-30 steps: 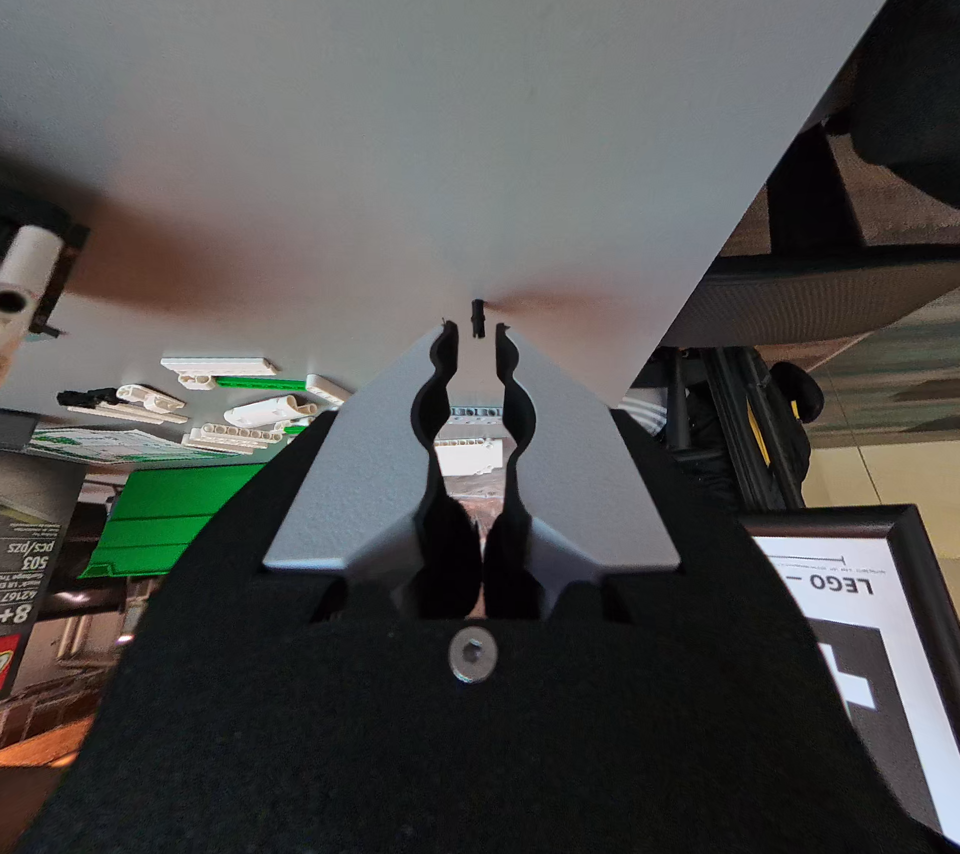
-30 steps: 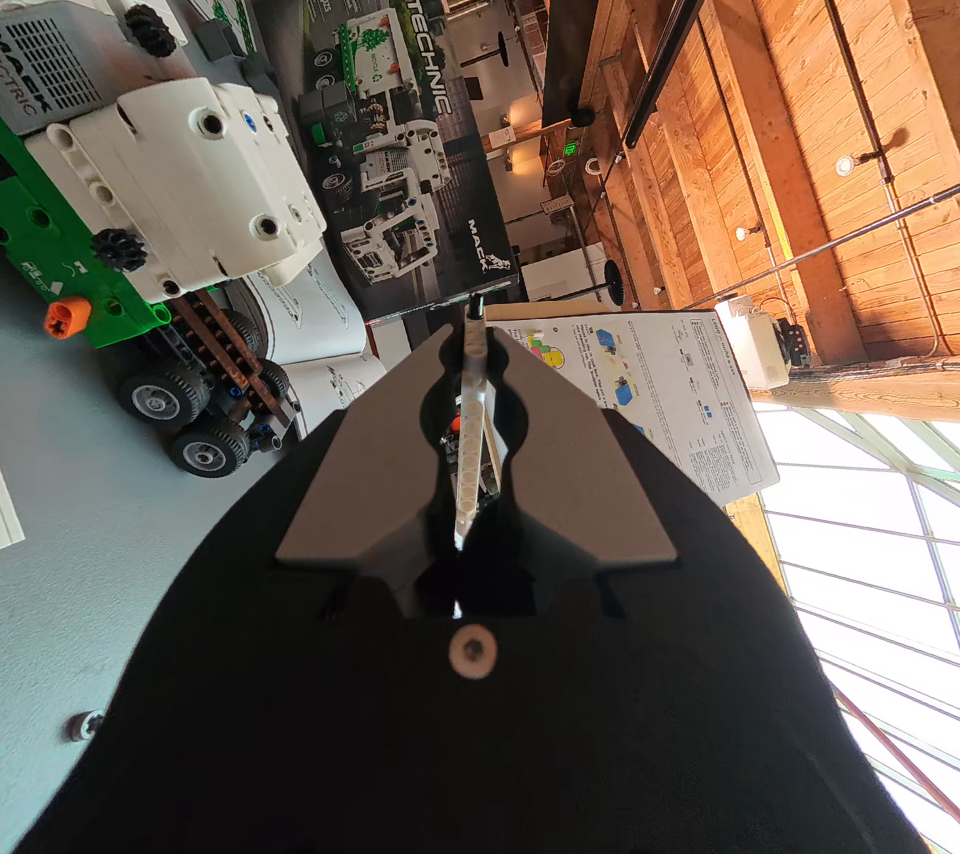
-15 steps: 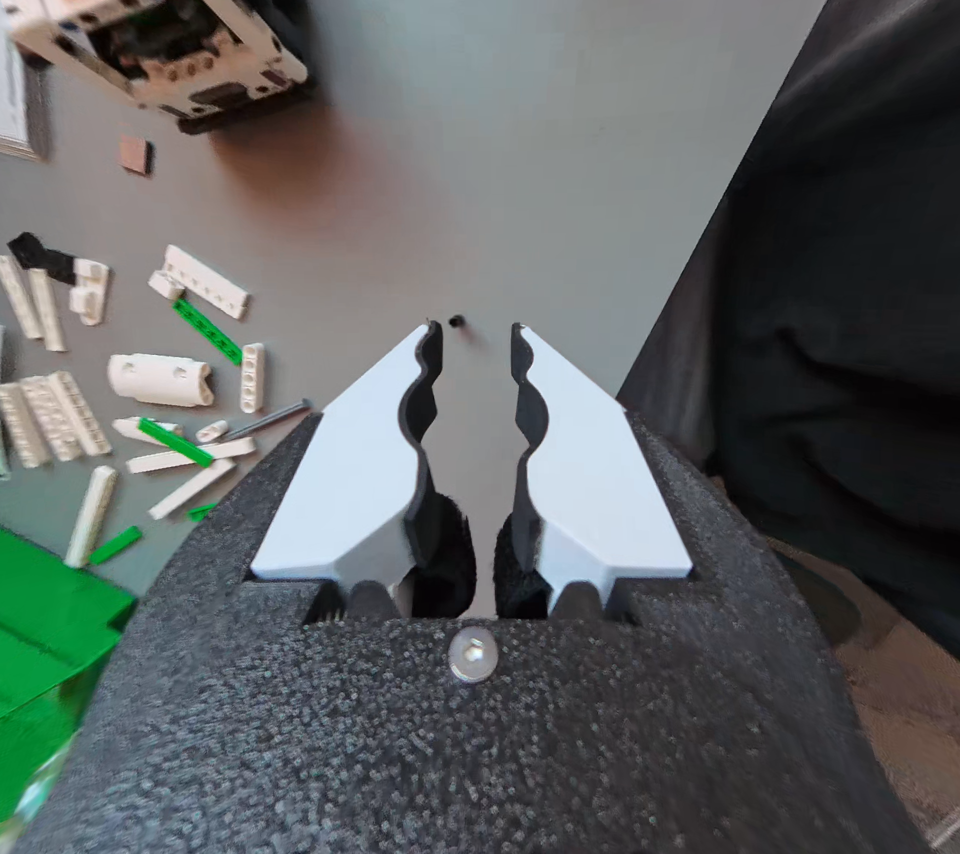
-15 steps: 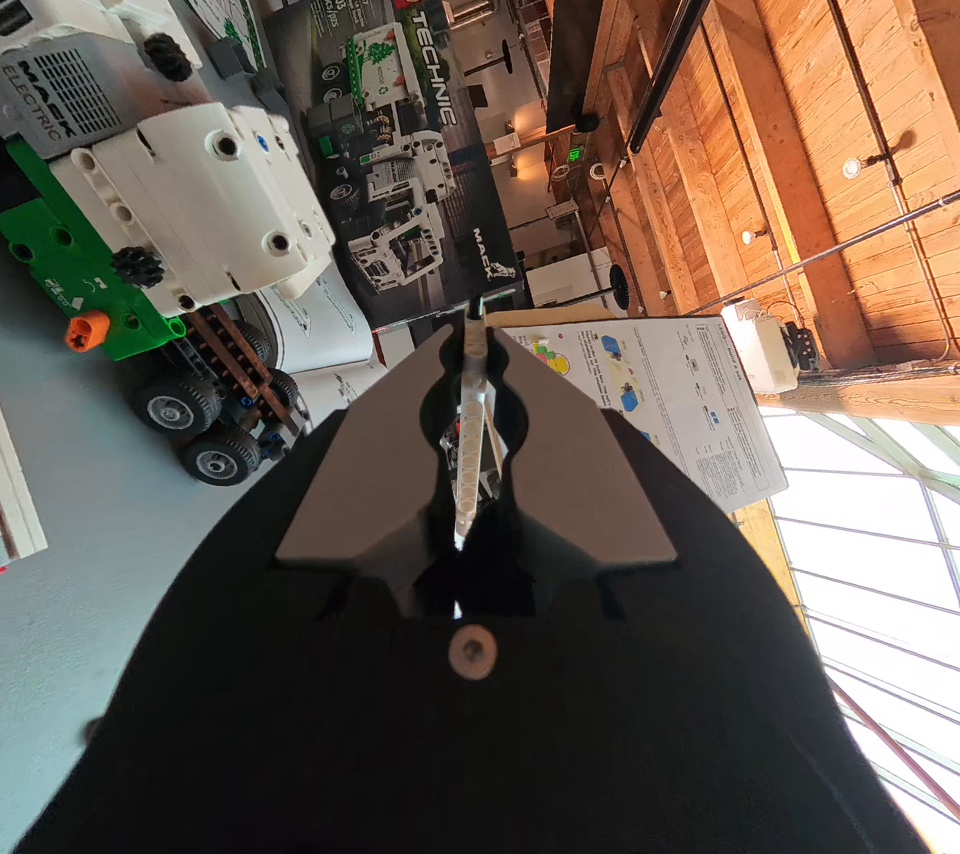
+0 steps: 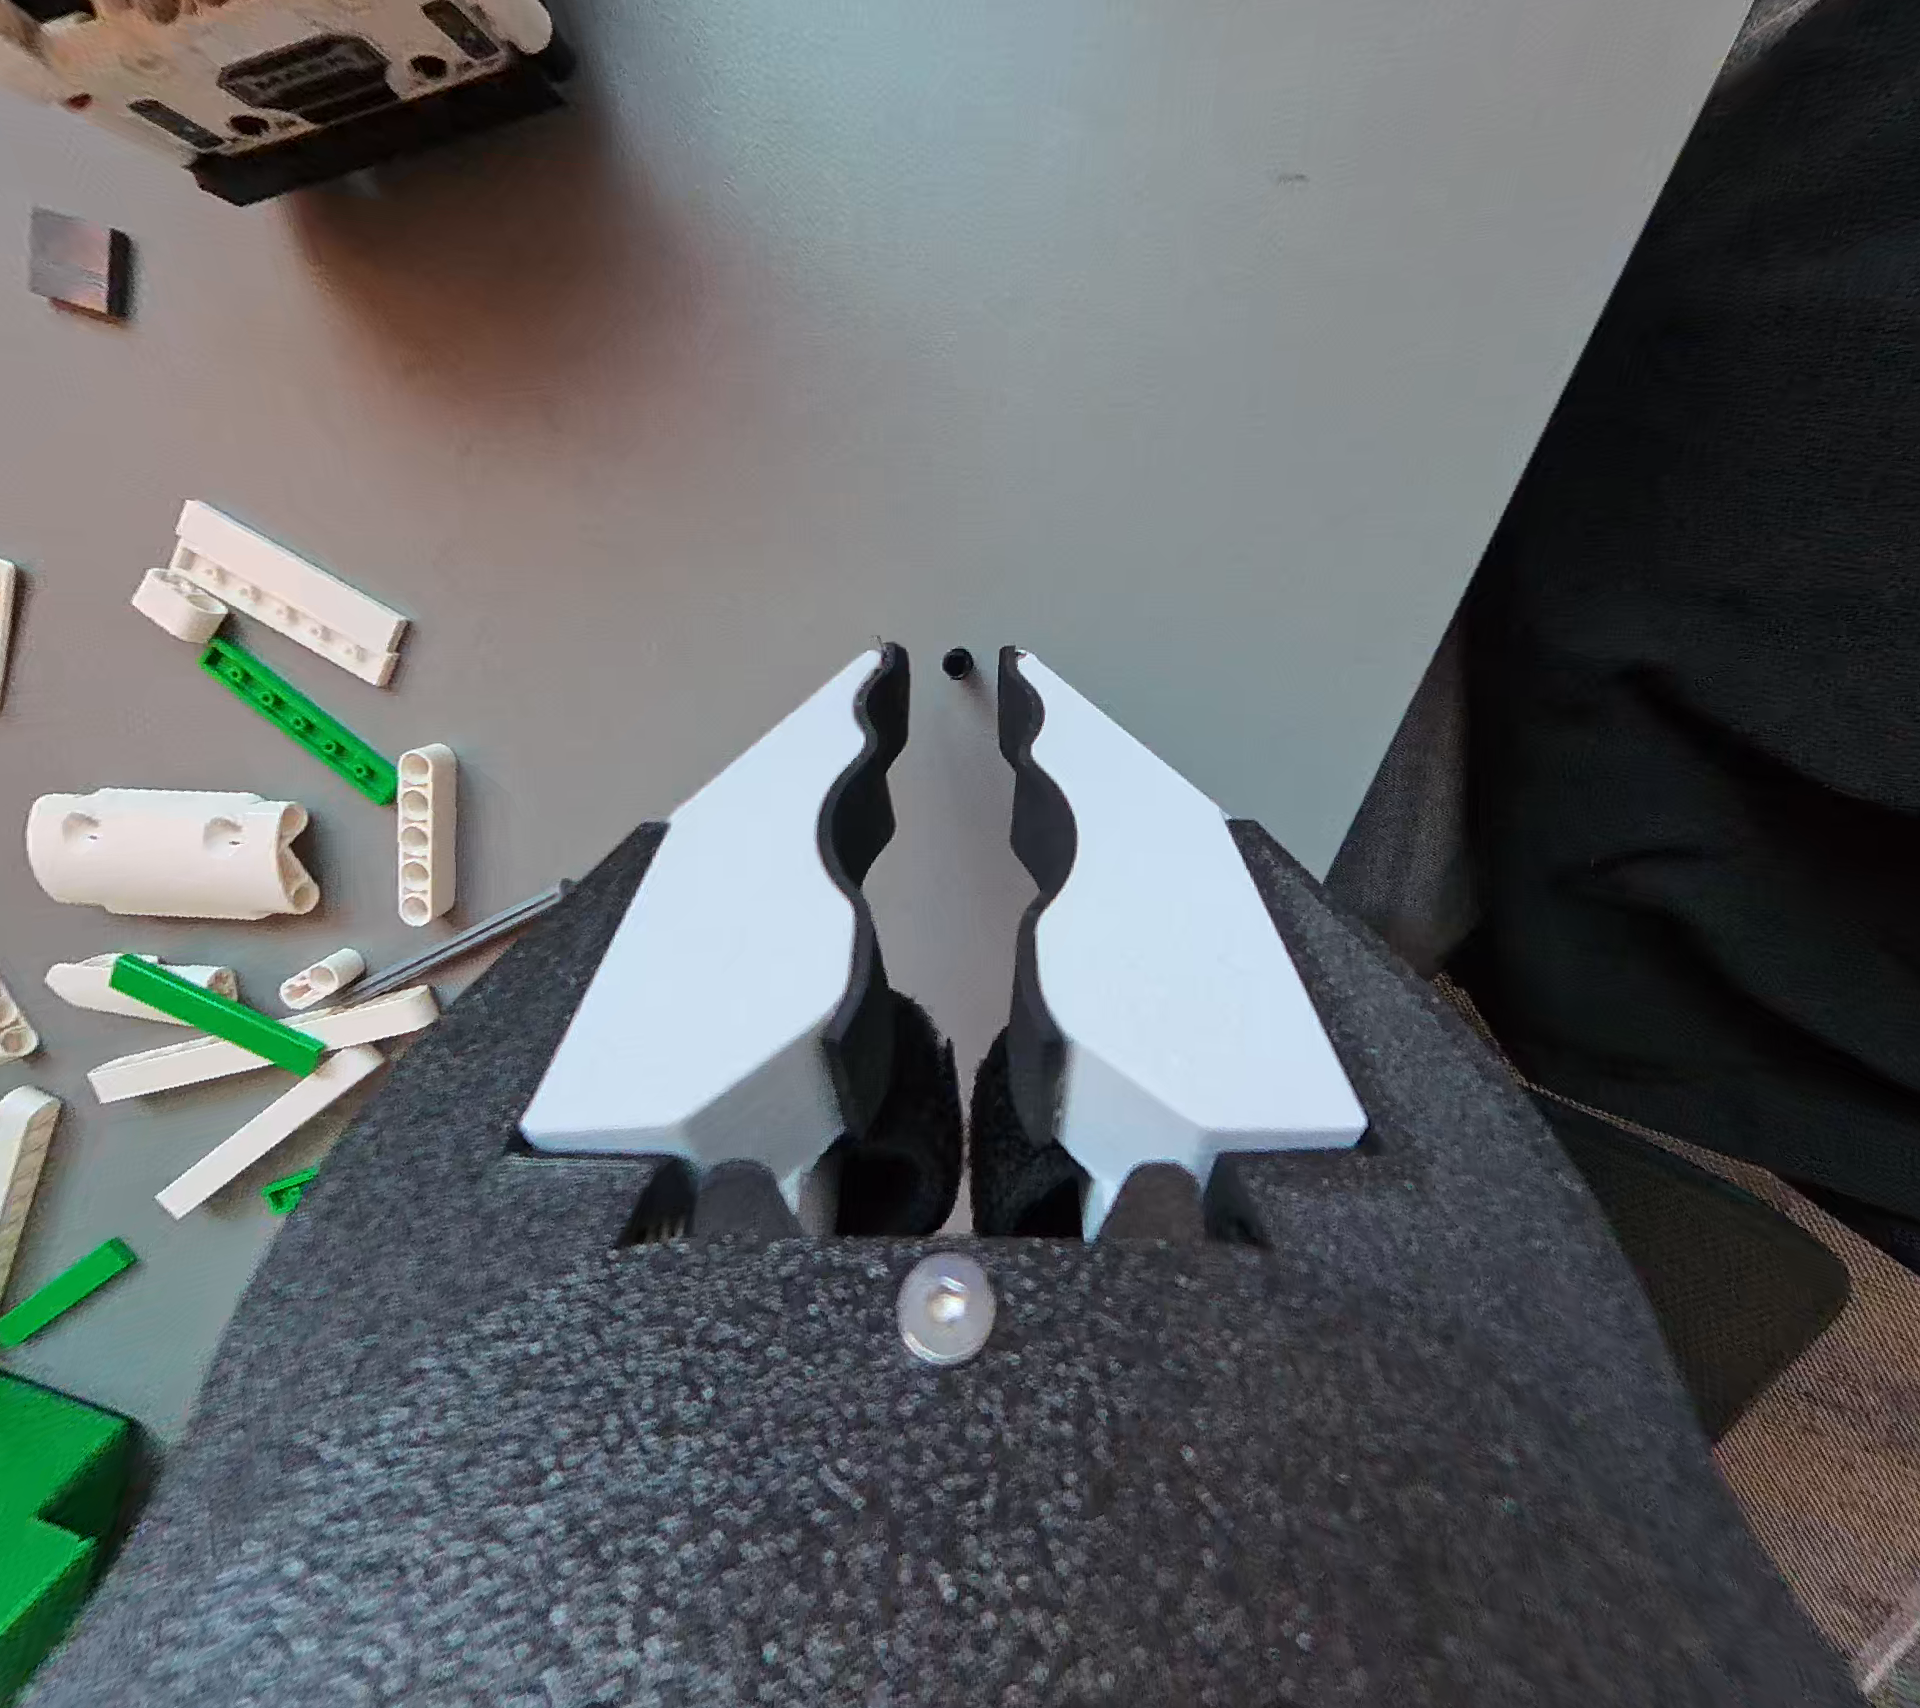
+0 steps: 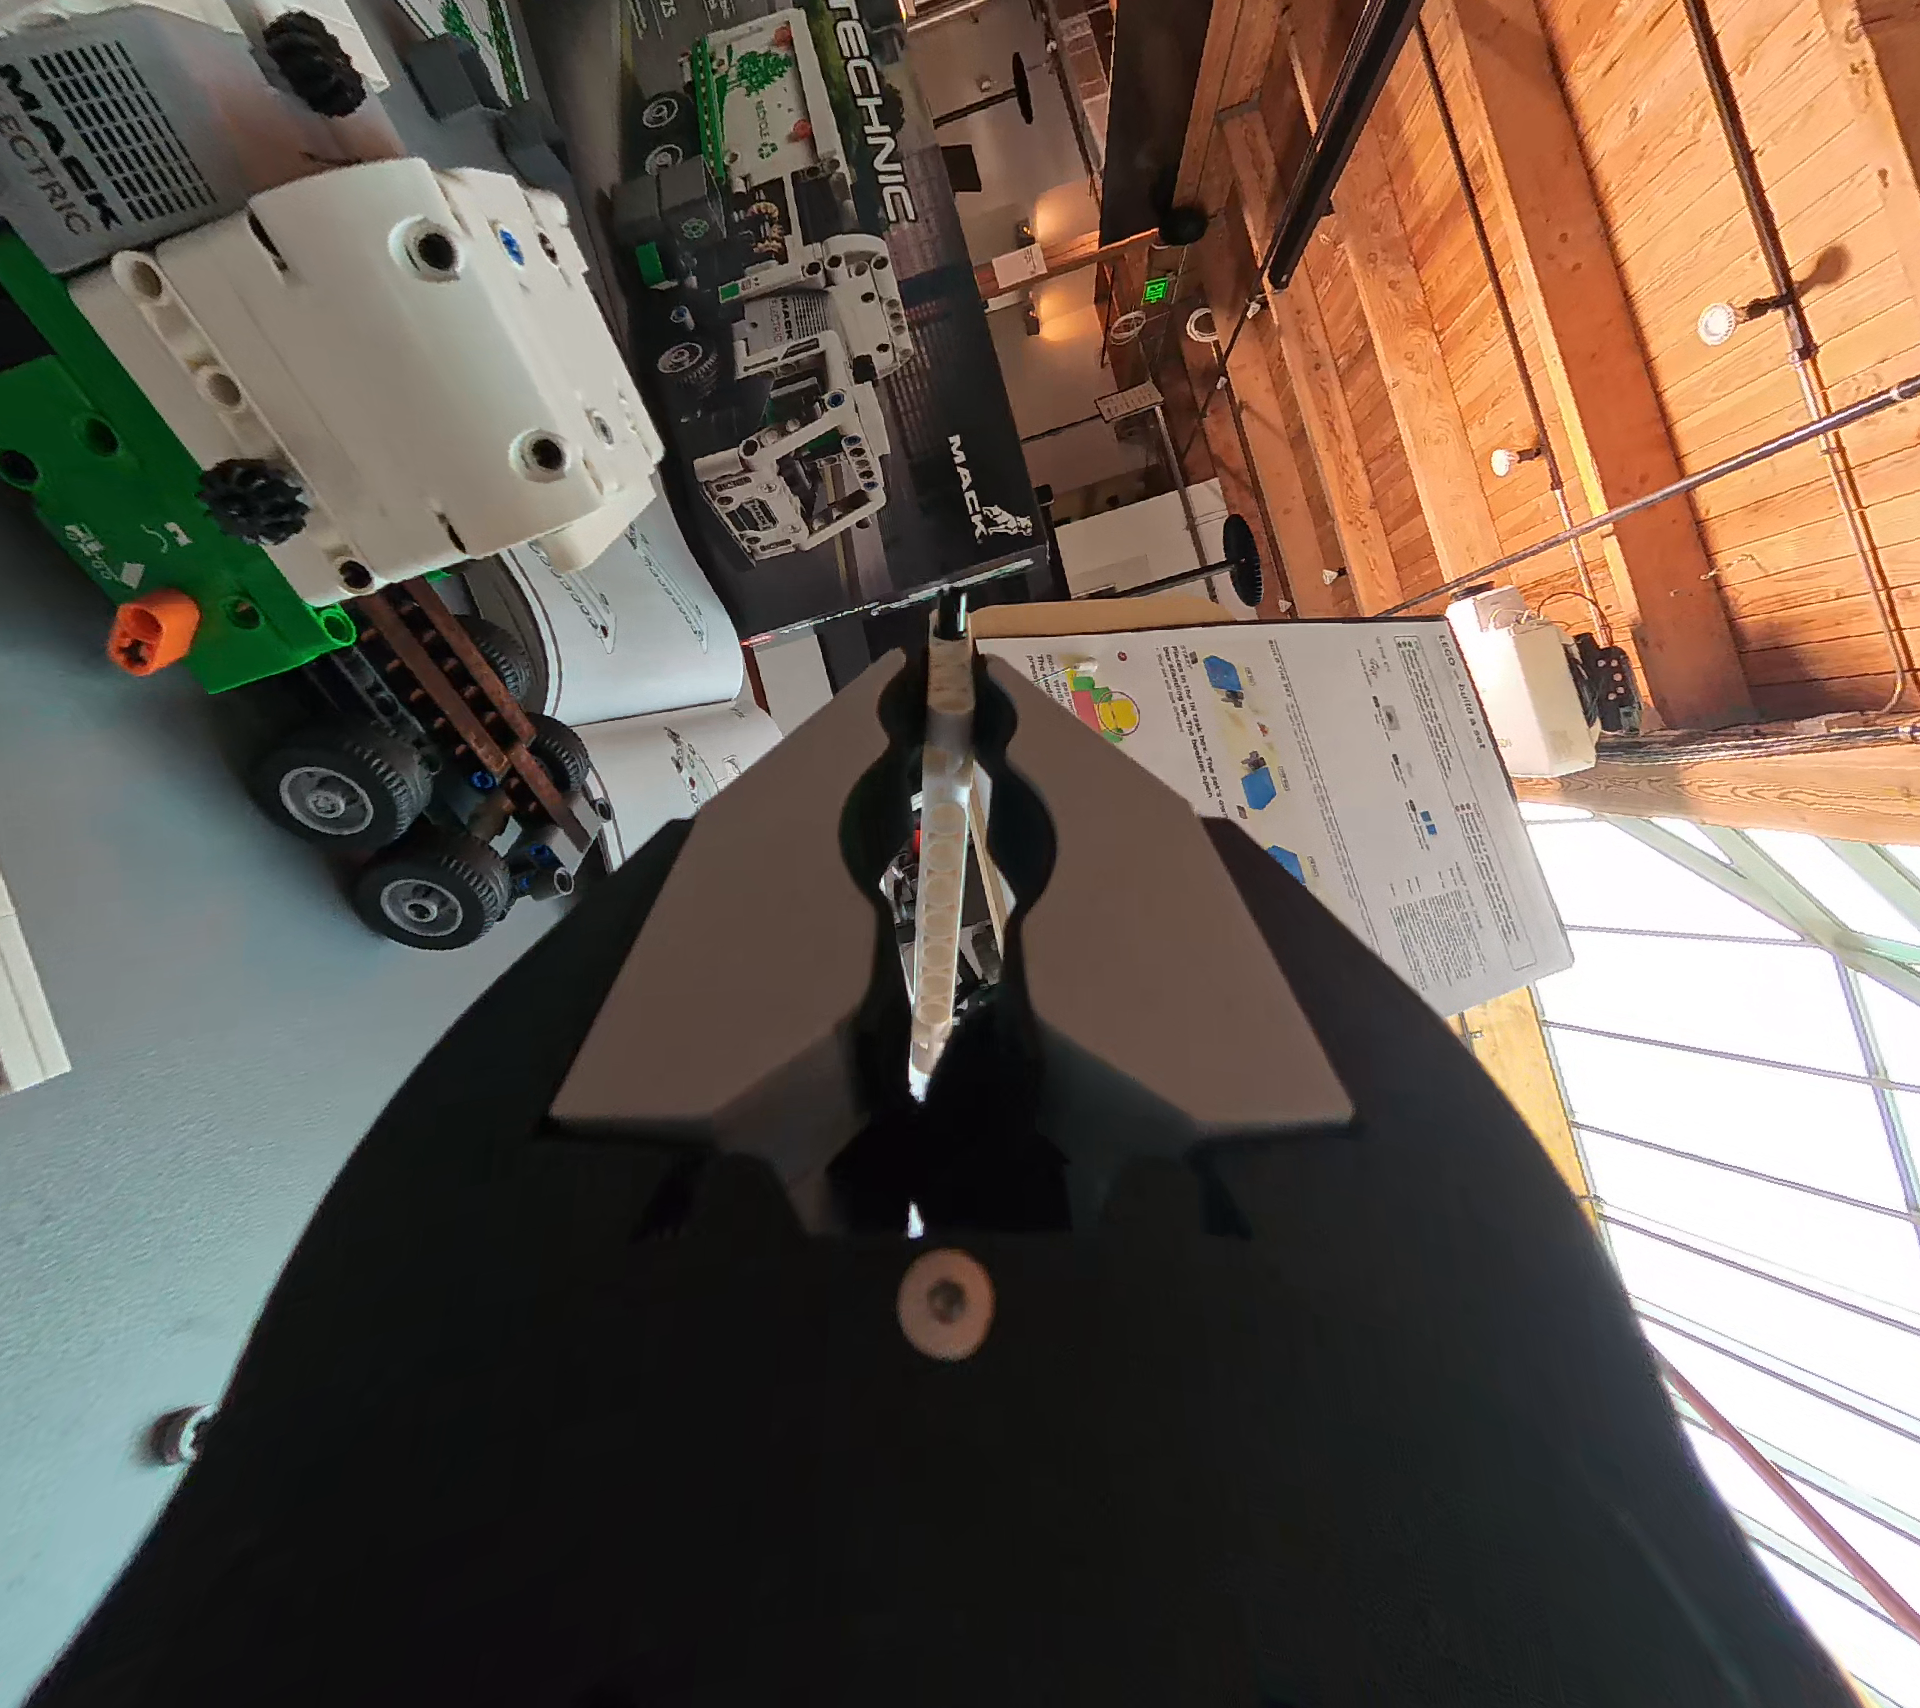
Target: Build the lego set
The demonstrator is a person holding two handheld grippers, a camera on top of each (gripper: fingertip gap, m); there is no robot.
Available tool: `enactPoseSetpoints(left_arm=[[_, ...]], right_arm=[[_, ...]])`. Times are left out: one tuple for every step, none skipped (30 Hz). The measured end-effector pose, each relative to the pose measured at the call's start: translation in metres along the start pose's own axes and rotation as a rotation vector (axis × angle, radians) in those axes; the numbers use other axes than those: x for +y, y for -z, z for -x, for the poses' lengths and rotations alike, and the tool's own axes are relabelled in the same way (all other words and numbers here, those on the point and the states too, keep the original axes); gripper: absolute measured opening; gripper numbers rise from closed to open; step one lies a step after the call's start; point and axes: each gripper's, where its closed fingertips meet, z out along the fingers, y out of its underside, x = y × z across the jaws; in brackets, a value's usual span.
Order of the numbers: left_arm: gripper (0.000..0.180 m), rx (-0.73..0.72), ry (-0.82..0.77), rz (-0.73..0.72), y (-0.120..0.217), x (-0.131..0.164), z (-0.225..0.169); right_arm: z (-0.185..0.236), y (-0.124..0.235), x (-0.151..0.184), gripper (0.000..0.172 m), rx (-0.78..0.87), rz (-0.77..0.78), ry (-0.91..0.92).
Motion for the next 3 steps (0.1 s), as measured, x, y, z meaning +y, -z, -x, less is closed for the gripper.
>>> enactPoseSetpoints(left_arm=[[0.015, 0.002, 0.003, 0.009, -0.0013, 0.0004, -0.0009], [0.015, 0.003, 0.010, 0.014, -0.0024, 0.0005, -0.0015], [0.014, 0.003, 0.019, 0.020, -0.0032, 0.0007, -0.0016]], right_arm=[[0.0010, -0.0001, -0.0009, 0.006, -0.003, -0.001, 0.005], [0.0023, -0.0002, -0.0016, 0.006, -0.005, -0.001, 0.010], [0.0031, -0.0002, -0.0026, 0.006, -0.006, -0.002, 0.017]])
